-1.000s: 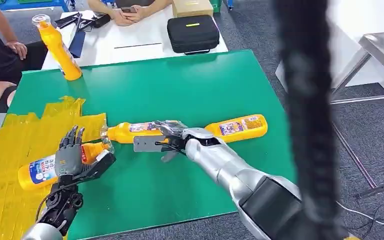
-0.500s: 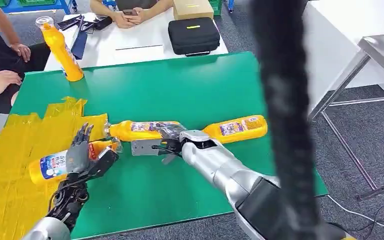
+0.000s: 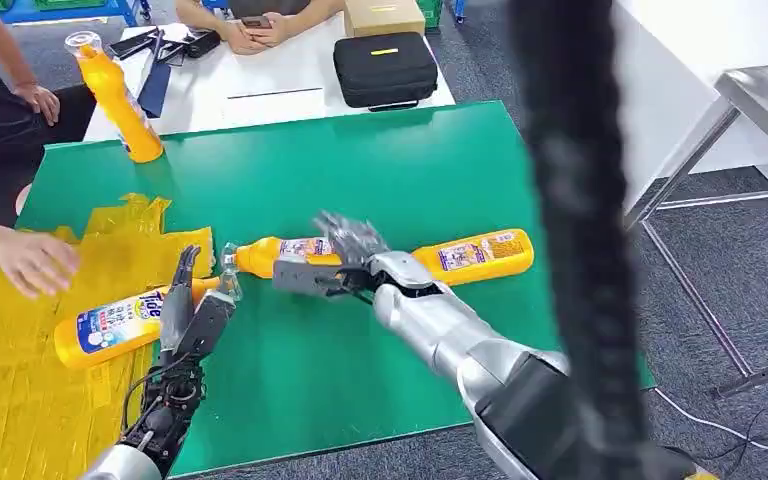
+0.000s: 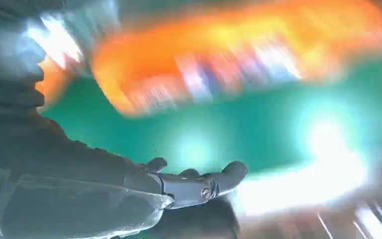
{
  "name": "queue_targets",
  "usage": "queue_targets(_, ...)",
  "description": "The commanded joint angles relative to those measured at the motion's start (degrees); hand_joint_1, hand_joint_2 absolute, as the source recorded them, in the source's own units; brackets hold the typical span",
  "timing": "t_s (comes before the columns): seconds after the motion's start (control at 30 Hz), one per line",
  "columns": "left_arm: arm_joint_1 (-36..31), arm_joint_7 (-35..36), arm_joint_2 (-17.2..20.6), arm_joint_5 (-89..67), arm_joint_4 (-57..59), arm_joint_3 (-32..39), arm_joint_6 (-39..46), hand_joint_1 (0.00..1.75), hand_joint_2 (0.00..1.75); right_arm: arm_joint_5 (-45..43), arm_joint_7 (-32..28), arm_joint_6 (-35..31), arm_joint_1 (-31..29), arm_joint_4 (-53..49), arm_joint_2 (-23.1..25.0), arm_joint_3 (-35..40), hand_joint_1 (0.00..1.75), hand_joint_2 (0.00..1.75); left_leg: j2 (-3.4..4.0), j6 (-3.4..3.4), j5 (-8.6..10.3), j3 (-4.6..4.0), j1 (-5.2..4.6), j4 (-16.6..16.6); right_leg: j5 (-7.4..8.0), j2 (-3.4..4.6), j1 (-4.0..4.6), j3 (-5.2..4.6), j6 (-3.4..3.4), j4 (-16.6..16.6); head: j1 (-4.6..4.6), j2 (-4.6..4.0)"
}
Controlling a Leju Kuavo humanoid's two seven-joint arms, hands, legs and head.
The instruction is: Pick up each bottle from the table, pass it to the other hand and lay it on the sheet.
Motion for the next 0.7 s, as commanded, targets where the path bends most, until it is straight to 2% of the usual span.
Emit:
queue_targets(0.03,3.43,0.15,5.71,9.77,-6.65,-8.07,-0.01,0.00,0.00,-6.61,-6.82,0.59,-5.08,-19.82,-6.66,-9.85,0.00,1.75,0.14,-0.15,-0.13,-0.04,0.06,0.12,-0.09,0.03,0.07,-0.04,-0.01,0.07,-0.04,0.00)
queue_targets(0.17,6.01,0.15,6.52,14.93,-15.43,-9.89,0.23,0.00,0.00,-6.53,-5.77,0.99,-4.54,-19.29,-7.42,-9.19,0.00,1.75,0.01,-0.16,-0.15,0.04,0.09,0.11,-0.15,-0.09,0.09,0.08,-0.02,0.05,-0.04,0.00)
queue_targets(0.23,6.06,0.15,6.47,14.94,-15.45,-9.94,0.27,0.00,0.00,-6.49,-6.22,0.41,-3.90,-19.11,-7.47,-9.09,0.00,1.75,0.10,-0.27,-0.34,0.25,0.16,0.21,-0.30,-0.09,0.17,0.30,-0.03,0.09,-0.04,0.00)
queue_targets(0.3,6.06,0.15,6.47,14.94,-15.45,-9.94,0.27,0.00,0.00,-6.49,-6.22,0.41,-3.90,-19.11,-7.47,-9.09,0.00,1.75,0.02,-0.16,-0.13,0.05,0.09,0.07,-0.13,-0.09,0.09,0.06,-0.03,0.00,-0.04,0.00)
queue_targets(0.33,8.11,0.15,7.17,17.49,-22.74,-10.84,1.39,0.00,0.00,-6.09,-6.02,0.22,-4.31,-16.96,-7.26,-8.28,0.00,1.75,0.00,-0.20,-0.19,0.09,0.12,0.11,-0.19,-0.14,0.12,0.12,-0.03,0.03,-0.02,0.00)
queue_targets(0.37,8.69,0.15,7.51,18.11,-24.94,-11.21,1.70,0.00,0.00,-6.06,-5.76,0.52,-4.39,-16.37,-7.28,-8.11,0.00,1.75,-0.02,-0.24,-0.23,0.12,0.12,0.15,-0.24,-0.17,0.13,0.17,-0.03,0.06,-0.02,0.00)
queue_targets(0.47,11.09,0.15,8.51,21.30,-34.58,-11.27,0.99,0.00,0.00,-5.13,-2.02,7.62,-5.78,-10.45,-7.35,-5.80,0.00,1.75,0.06,-0.13,-0.12,-0.11,0.10,0.08,-0.09,-0.02,0.10,-0.08,-0.02,-0.01,-0.04,0.00)
queue_targets(0.5,11.75,0.15,8.50,22.99,-37.42,-10.32,-0.77,0.00,0.00,-4.36,-0.09,12.26,-6.78,-6.85,-7.15,-4.31,0.00,1.75,0.10,-0.19,-0.21,-0.03,0.14,0.15,-0.16,-0.03,0.15,0.01,-0.03,0.03,0.00,0.00)
queue_targets(0.6,11.75,0.15,8.50,22.99,-37.42,-10.32,-0.77,0.00,0.00,-4.36,-0.09,12.26,-6.78,-6.85,-7.15,-4.31,0.00,1.75,0.04,-0.17,-0.17,-0.05,0.10,0.09,-0.16,-0.05,0.11,-0.02,-0.03,0.02,0.00,0.00)
queue_targets(0.63,12.13,0.15,8.21,25.09,-39.12,-8.72,-3.82,0.00,0.00,-4.60,0.96,16.16,-7.40,-3.26,-6.78,-3.94,0.00,1.75,0.07,-0.21,-0.24,0.02,0.12,0.13,-0.21,-0.04,0.13,0.05,-0.04,0.05,-0.04,0.00)
queue_targets(0.7,12.78,0.15,8.09,26.48,-40.53,-7.50,-6.83,0.00,0.00,-3.01,2.86,17.19,-7.36,-0.92,-7.50,-2.51,0.00,1.75,0.04,-0.14,-0.14,-0.14,0.07,0.08,-0.12,-0.03,0.08,-0.12,-0.02,0.02,-0.02,0.00)
